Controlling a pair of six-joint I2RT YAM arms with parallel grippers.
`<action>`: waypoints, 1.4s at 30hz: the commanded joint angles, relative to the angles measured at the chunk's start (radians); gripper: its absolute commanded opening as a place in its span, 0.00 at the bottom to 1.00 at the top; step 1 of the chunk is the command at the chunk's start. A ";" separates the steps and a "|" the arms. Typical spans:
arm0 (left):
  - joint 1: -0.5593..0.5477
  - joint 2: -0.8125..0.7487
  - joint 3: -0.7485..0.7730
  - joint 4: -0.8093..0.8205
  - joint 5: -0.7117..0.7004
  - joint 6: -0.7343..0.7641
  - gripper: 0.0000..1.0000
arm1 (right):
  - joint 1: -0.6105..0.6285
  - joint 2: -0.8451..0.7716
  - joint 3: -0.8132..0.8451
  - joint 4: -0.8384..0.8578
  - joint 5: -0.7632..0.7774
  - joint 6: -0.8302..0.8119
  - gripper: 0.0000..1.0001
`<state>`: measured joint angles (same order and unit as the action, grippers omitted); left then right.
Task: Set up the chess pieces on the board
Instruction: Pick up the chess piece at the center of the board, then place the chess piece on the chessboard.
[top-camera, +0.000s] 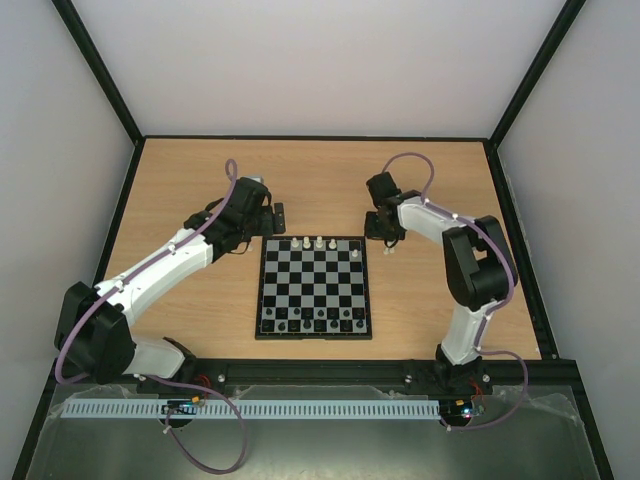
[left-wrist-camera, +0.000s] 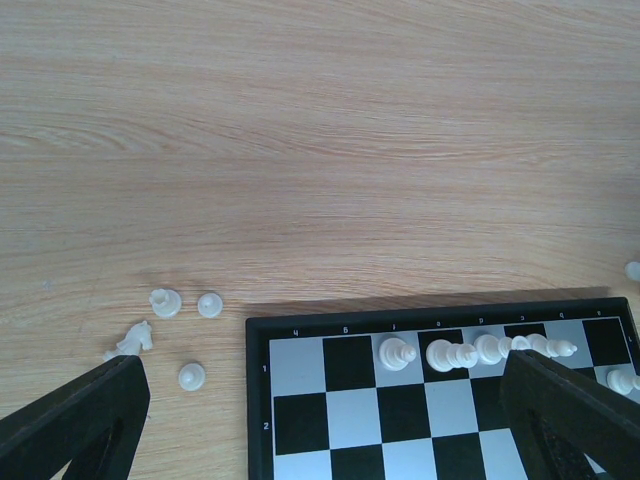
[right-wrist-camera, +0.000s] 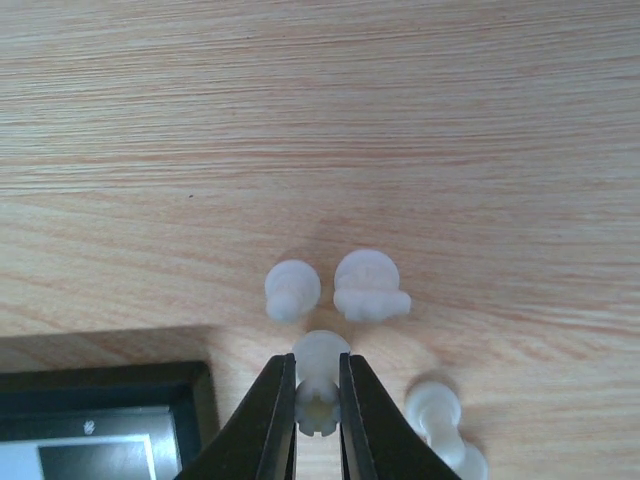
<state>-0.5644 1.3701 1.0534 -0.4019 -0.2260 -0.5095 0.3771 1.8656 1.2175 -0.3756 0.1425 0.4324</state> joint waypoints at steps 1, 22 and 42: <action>0.002 0.001 0.010 0.012 0.002 -0.008 1.00 | -0.003 -0.103 -0.040 -0.030 -0.007 0.003 0.08; 0.002 -0.008 -0.022 -0.006 -0.036 -0.058 0.99 | 0.165 -0.101 0.018 -0.101 -0.044 -0.025 0.10; 0.003 -0.001 -0.030 0.001 -0.038 -0.059 1.00 | 0.186 -0.019 0.043 -0.108 -0.003 -0.027 0.21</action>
<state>-0.5644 1.3701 1.0409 -0.4023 -0.2459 -0.5613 0.5568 1.8385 1.2438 -0.4297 0.1246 0.4068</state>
